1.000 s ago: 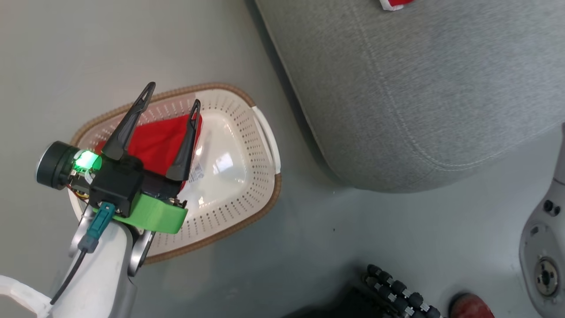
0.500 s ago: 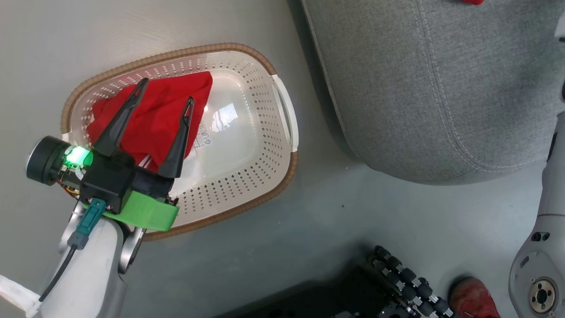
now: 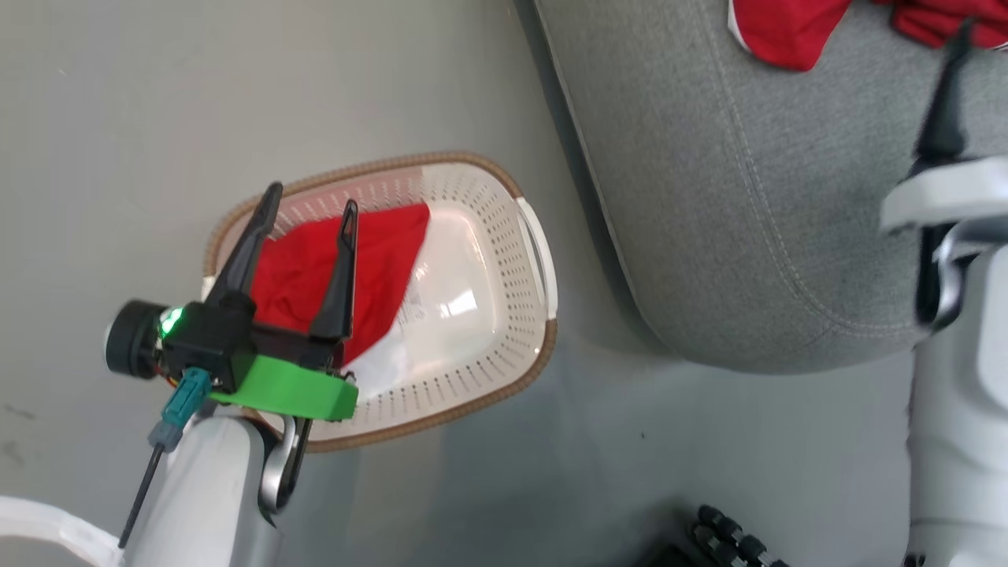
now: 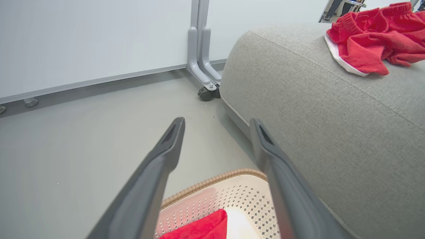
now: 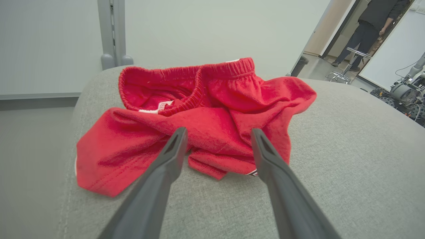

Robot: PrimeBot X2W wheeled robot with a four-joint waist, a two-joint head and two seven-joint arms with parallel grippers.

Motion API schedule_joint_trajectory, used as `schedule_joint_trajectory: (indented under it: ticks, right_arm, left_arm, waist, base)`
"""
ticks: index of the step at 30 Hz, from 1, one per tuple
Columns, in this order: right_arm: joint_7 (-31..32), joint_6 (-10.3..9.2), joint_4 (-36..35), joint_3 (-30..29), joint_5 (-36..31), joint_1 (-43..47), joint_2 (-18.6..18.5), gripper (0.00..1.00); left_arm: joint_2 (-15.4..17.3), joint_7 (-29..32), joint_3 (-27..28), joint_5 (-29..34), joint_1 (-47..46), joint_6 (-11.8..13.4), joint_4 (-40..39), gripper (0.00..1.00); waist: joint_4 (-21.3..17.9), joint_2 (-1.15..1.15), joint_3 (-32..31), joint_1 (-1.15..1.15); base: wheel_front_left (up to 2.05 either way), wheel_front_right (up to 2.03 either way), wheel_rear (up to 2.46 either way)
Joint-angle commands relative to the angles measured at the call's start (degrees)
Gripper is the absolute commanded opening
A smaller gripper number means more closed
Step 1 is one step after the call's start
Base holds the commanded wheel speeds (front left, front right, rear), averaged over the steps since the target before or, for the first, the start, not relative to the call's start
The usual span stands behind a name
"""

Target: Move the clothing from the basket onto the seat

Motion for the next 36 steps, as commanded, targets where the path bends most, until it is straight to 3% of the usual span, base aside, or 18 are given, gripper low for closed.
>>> schedule_joint_trajectory:
  ticks: [1,8,15,22,36]
  right_arm:
    - [-0.17,-0.11,-0.78,1.77,0.86,3.16,-0.15,1.0]
    - [-0.18,-0.11,-3.59,15.54,4.92,15.55,0.14,1.0]
    - [-0.17,-0.1,-5.67,26.08,8.52,24.83,0.3,1.0]
    - [-0.18,-0.1,-11.93,28.88,10.78,33.67,0.35,1.0]
    - [-0.17,-0.1,-19.66,29.96,12.64,43.29,0.34,1.0]
  left_arm:
    - [-1.15,0.06,0.95,-0.75,1.88,0.22,0.64,1.0]
    - [-4.81,0.06,6.54,-3.61,7.6,-0.39,5.57,1.0]
    - [-6.06,0.06,10.53,-3.33,13.77,-0.66,6.02,1.0]
    - [-6.22,0.06,10.94,-2.9,20.26,-1.05,2.91,1.0]
    - [-6.24,0.06,9.64,-0.29,30.06,3.16,-6.37,1.0]
  waist:
    - [4.41,0.0,-10.3,0.0]
    - [8.8,0.0,-20.55,0.0]
    - [11.51,0.0,-28.23,0.0]
    - [13.24,0.0,-34.41,0.0]
    - [13.71,0.0,-39.43,0.0]
  base:
    - [0.0,0.0,0.0]
    - [0.0,0.0,0.0]
    - [0.0,0.0,0.0]
    - [0.0,0.0,0.0]
    - [0.0,0.0,0.0]
